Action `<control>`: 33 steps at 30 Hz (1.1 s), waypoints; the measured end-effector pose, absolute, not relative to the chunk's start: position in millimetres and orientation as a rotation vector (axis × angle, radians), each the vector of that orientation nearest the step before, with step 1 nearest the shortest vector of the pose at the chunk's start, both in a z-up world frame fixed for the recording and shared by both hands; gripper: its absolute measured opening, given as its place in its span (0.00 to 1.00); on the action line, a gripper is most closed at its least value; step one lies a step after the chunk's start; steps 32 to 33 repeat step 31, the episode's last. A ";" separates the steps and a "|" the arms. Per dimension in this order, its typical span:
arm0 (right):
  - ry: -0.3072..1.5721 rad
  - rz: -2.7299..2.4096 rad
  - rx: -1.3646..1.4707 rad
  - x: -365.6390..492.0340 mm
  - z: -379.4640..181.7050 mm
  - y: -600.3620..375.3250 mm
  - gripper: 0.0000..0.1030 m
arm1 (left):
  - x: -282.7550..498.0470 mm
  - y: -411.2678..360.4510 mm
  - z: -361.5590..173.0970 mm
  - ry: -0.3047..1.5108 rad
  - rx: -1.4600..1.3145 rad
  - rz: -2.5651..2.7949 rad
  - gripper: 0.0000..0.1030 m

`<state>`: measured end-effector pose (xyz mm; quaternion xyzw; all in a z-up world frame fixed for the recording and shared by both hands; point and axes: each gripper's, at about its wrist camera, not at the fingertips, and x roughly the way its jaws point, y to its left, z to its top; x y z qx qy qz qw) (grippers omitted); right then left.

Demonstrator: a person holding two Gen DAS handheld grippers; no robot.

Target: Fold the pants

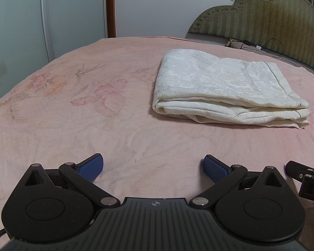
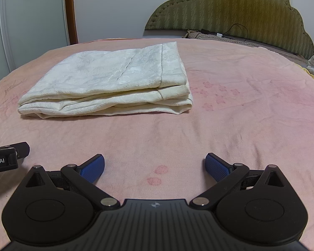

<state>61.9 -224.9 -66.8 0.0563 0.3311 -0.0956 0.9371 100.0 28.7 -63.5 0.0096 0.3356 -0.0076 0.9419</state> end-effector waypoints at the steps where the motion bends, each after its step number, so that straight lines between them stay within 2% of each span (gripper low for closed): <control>1: 0.676 -0.195 0.115 61.9 -66.8 -224.9 1.00 | 100.0 28.7 -63.5 0.685 0.019 -0.015 1.00; 33: 0.676 -0.196 0.115 62.2 -67.0 -224.5 1.00 | 100.9 28.7 -64.0 0.685 0.008 -0.022 1.00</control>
